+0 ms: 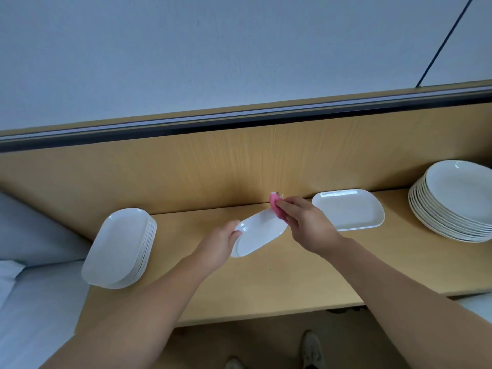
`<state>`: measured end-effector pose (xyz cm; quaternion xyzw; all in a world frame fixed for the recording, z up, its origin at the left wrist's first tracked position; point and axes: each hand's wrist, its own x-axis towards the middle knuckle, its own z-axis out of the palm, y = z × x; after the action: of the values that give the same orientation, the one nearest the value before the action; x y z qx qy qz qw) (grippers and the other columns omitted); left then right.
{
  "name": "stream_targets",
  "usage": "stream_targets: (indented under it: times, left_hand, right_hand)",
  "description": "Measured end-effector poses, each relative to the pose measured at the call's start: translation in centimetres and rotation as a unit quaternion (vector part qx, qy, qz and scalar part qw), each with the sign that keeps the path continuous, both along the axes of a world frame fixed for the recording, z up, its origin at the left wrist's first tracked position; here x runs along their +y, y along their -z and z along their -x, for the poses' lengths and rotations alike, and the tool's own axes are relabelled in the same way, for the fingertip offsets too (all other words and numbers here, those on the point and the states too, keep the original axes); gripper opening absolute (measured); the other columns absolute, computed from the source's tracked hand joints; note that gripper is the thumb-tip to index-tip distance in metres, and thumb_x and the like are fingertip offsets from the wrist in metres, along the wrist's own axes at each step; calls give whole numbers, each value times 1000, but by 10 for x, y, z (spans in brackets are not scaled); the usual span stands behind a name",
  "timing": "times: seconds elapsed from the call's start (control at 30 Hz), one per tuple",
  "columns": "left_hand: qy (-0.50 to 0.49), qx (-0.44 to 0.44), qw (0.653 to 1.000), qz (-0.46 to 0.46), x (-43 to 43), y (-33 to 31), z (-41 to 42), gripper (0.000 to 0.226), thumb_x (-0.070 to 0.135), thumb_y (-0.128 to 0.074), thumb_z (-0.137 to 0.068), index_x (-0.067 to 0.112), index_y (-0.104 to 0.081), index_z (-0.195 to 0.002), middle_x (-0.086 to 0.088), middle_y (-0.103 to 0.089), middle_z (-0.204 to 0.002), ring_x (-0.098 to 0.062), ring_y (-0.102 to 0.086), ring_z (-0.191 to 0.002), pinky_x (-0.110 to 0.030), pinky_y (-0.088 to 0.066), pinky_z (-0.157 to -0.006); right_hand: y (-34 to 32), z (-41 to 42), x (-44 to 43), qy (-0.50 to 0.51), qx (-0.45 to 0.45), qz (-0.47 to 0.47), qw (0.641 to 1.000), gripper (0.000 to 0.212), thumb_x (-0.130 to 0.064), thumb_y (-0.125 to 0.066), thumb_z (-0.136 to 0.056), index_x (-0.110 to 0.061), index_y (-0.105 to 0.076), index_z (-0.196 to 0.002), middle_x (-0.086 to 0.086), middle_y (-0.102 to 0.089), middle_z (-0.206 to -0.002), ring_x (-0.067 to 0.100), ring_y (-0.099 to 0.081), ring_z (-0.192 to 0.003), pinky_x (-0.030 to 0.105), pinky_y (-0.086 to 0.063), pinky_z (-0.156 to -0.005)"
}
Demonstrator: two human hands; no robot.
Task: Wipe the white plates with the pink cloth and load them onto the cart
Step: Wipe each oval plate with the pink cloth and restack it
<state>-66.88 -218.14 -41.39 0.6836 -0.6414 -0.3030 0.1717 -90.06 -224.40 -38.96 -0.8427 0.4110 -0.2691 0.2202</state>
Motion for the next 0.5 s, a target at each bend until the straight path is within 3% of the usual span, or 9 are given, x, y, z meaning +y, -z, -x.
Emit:
stream_targets:
  times: [0.13, 0.27, 0.37, 0.5]
  left_hand:
    - [-30, 13, 999, -23, -8, 4, -8, 28, 33, -35, -103, 20, -51, -122, 2, -63, -96, -20, -58, -86, -37, -48, -75]
    - [-60, 40, 996, -49, -15, 10, -15, 25, 33, -38, -102, 18, -52, -118, -3, -63, -91, -19, -56, -80, -38, -47, -71]
    - [-72, 68, 993, -69, -20, 15, -19, 34, 35, -53, -96, 17, -51, -125, 2, -63, -99, -15, -58, -87, -31, -46, -70]
    - [-90, 82, 989, -83, -25, 22, -23, 46, 30, -62, -90, 17, -51, -133, 2, -65, -116, -18, -61, -105, -31, -50, -84]
  right_hand:
    - [3, -8, 0, -9, 2, -3, 1000, 31, -17, -41, -102, -13, -66, -121, -11, -52, -95, 4, -51, -88, 5, -36, -81]
    - [11, -19, -6, -14, 31, 8, 999, 48, -39, -27, -104, -12, -67, -104, -13, -48, -88, 8, -49, -80, 23, -45, -68]
    - [20, -27, -12, -27, 32, -6, 999, 33, -25, -35, -102, -12, -65, -105, -12, -48, -88, 11, -51, -80, 25, -46, -69]
    - [28, -43, -17, -50, 43, 21, 998, 20, -1, -50, -96, -10, -66, -103, -3, -59, -94, 11, -53, -90, 16, -38, -75]
